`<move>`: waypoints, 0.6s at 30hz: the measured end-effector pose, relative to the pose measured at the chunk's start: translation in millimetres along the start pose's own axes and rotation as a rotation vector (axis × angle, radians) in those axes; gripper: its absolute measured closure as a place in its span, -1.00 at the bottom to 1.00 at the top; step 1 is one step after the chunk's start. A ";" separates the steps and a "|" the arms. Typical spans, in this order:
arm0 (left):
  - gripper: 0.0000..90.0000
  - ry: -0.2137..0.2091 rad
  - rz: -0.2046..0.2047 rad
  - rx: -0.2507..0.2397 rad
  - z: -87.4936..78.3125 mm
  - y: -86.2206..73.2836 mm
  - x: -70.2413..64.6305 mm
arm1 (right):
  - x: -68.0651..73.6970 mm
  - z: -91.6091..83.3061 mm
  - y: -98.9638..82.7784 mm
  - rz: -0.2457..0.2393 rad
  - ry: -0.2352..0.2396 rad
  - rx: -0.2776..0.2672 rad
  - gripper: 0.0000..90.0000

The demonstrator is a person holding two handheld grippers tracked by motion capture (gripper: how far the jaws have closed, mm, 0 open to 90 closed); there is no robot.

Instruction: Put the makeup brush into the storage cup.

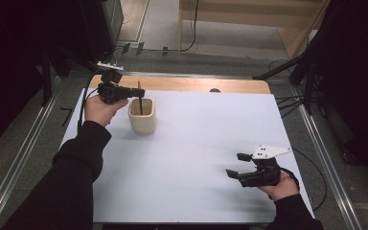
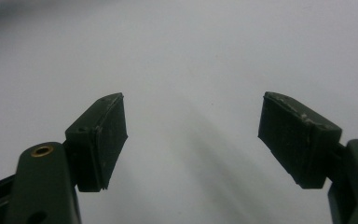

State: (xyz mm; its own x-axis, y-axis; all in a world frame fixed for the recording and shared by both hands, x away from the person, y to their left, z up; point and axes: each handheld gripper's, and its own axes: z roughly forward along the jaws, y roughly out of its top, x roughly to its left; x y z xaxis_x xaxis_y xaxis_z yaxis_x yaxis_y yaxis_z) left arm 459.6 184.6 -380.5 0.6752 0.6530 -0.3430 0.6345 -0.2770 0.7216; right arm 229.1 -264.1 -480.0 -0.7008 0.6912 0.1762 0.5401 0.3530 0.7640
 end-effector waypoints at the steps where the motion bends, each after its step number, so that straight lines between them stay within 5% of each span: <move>1: 0.71 -0.006 -0.002 -0.007 -0.9 0.2 0.4 | 0.2 0.0 0.0 0.000 0.000 0.000 -0.46; 4: -0.03 -0.024 -0.013 -0.016 -4.3 0.9 1.2 | 0.3 -0.2 -0.1 -0.002 0.000 0.000 -0.46; 6: -0.22 -0.029 0.000 -0.015 -7.8 0.4 1.1 | 0.1 -0.3 -0.1 0.000 0.000 0.000 -0.46; 18: -0.32 -0.027 0.003 0.015 -24.1 -7.0 -0.8 | 0.6 0.9 -0.3 -0.001 0.004 0.003 -0.46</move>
State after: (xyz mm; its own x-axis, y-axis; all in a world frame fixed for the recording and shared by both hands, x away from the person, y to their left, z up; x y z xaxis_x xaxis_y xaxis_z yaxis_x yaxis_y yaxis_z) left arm 445.6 203.0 -370.8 0.6870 0.6330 -0.3568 0.6376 -0.2897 0.7138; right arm 228.9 -263.2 -480.7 -0.7029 0.6887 0.1779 0.5412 0.3555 0.7621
